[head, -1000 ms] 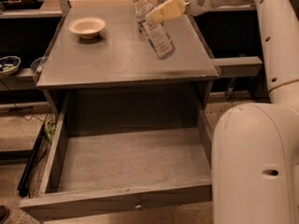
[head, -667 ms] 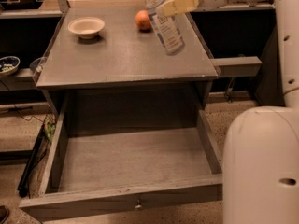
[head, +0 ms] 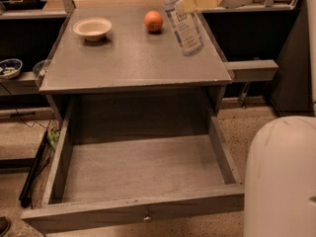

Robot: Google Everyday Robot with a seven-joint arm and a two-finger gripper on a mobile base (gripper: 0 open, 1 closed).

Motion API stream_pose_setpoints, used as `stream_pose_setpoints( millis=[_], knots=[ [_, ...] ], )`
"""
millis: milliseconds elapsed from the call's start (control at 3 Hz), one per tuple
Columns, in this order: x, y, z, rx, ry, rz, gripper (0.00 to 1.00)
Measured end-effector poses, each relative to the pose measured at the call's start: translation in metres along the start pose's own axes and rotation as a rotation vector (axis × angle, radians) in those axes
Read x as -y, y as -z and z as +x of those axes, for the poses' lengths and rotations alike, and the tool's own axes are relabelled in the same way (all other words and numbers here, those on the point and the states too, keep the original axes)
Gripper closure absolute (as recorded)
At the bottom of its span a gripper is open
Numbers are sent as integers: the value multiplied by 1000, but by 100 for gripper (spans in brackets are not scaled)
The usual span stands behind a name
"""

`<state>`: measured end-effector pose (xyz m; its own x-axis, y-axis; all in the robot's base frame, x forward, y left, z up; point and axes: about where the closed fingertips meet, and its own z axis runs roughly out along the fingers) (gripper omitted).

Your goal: Place blue plastic bottle into top drawer

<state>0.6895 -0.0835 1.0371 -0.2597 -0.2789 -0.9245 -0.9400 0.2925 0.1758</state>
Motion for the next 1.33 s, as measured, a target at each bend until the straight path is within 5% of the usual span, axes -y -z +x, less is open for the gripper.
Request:
stream_pose_setpoints(
  millis=[1333],
  knots=[
    [8, 18, 10, 84, -114, -14, 100]
  ],
)
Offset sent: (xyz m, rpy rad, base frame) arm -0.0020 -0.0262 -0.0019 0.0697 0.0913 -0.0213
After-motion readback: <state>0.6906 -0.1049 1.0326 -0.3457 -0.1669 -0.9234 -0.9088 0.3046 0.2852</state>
